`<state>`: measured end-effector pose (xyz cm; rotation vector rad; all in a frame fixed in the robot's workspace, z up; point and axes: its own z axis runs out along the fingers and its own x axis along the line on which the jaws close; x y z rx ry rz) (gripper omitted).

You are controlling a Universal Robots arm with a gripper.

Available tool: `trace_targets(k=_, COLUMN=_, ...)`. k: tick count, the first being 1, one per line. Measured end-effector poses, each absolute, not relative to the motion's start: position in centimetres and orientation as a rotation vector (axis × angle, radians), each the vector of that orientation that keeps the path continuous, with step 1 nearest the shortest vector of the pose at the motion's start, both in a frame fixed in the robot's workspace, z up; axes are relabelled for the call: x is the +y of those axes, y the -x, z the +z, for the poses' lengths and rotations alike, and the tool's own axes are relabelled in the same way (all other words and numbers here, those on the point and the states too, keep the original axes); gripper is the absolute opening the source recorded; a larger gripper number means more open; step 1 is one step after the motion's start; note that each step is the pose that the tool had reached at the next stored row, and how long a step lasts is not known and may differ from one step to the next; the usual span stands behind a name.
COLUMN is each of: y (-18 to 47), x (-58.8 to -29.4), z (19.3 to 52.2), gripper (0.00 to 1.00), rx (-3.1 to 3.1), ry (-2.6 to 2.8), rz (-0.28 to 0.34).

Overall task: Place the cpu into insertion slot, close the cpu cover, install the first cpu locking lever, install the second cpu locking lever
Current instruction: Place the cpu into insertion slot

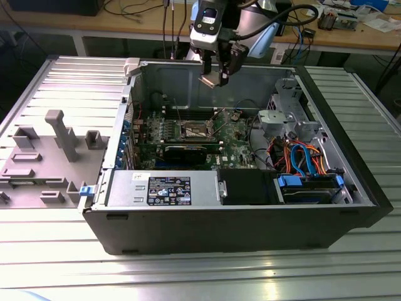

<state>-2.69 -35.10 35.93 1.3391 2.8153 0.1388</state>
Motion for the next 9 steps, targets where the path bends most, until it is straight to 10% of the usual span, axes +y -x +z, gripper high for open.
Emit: trace_targets(k=9, y=2.73, x=-35.1, z=35.89, gripper=0.54, rx=2.774, ry=-1.418, rz=0.138)
